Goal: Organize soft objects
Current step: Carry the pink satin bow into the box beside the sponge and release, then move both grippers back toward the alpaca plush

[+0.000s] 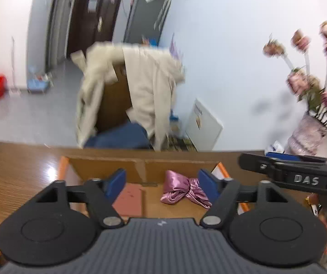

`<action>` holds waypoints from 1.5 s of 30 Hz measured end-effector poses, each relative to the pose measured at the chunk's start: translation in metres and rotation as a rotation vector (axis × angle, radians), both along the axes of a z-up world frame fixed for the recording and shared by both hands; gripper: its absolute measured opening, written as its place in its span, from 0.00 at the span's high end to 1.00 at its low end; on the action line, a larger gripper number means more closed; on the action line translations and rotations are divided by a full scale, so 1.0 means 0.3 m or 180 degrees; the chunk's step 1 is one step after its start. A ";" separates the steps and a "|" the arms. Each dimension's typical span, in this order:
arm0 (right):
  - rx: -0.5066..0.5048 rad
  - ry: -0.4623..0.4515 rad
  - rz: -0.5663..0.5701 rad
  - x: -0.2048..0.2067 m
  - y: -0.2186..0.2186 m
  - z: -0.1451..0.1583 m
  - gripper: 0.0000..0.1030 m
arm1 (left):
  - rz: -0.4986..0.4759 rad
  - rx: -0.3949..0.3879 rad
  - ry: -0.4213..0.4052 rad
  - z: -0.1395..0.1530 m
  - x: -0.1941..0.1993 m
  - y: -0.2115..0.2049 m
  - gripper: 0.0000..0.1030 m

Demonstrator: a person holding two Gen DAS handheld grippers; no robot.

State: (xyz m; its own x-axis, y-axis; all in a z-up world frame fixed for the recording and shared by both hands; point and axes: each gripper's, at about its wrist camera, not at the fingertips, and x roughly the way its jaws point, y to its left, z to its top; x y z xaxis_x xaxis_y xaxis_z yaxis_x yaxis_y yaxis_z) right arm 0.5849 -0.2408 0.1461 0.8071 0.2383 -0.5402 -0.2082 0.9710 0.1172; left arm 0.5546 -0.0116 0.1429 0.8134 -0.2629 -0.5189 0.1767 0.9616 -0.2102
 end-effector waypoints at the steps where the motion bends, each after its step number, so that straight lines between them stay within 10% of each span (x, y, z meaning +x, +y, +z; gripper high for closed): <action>1: -0.0010 -0.0060 0.0040 -0.064 -0.001 0.045 0.30 | 0.0036 0.0026 -0.0078 0.042 -0.060 0.014 0.24; 14: -0.0010 -0.0689 0.0321 -0.771 -0.104 0.309 0.17 | 0.0173 0.0312 -0.0838 0.329 -0.840 0.096 0.00; 27: -0.0176 -0.1202 0.0547 -1.420 -0.024 -0.021 0.06 | 0.0176 0.0616 -0.1386 -0.119 -1.492 0.134 0.00; 35: 0.0157 -0.0695 0.0070 -1.495 0.049 -0.324 0.05 | 0.0193 0.0731 -0.0947 -0.316 -1.543 0.172 0.00; 45: 0.0147 -0.0661 -0.0049 -1.447 0.002 -0.392 0.05 | 0.0057 0.0624 -0.0691 -0.365 -1.426 0.121 0.00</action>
